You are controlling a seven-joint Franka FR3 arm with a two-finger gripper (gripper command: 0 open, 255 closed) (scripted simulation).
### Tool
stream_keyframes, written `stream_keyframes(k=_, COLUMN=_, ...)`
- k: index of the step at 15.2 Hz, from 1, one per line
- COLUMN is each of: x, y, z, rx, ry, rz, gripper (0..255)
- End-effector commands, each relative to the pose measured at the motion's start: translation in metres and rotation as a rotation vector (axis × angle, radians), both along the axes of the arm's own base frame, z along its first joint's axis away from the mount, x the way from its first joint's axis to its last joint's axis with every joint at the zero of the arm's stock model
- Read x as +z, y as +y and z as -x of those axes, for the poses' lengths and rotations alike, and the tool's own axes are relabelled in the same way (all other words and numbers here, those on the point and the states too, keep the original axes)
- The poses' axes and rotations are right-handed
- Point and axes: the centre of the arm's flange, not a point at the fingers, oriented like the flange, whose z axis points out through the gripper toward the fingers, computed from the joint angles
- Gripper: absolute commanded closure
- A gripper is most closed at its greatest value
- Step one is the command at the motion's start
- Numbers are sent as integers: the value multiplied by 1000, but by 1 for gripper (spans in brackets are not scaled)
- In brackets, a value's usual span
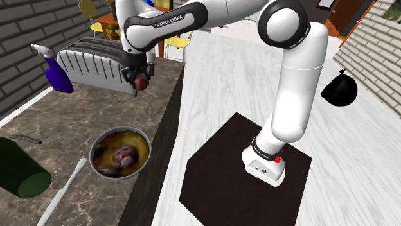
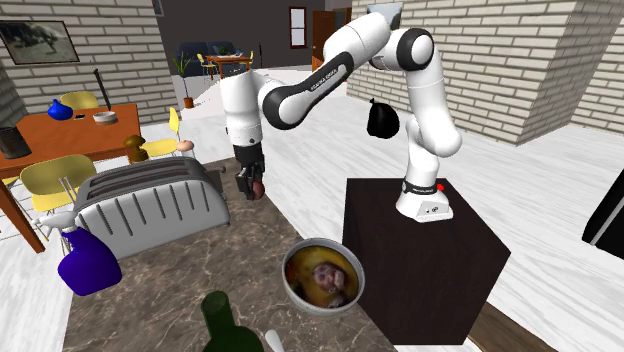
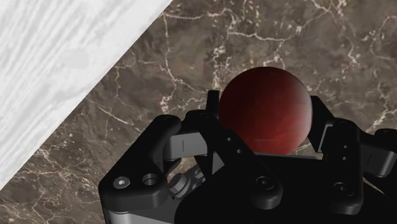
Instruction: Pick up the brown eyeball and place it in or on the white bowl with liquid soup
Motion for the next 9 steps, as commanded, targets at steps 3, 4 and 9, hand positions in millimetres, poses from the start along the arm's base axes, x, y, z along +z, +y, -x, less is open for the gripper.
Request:
stream_keyframes(k=3, x=21, y=0, z=0, rx=0, ry=0, rz=0, gripper=255)
stream_keyframes(k=4, x=26, y=0, z=0, rx=0, ry=0, rz=0, gripper=255)
stream_keyframes(k=9, x=33, y=31, z=25, rx=0, ry=0, rz=0, gripper=255)
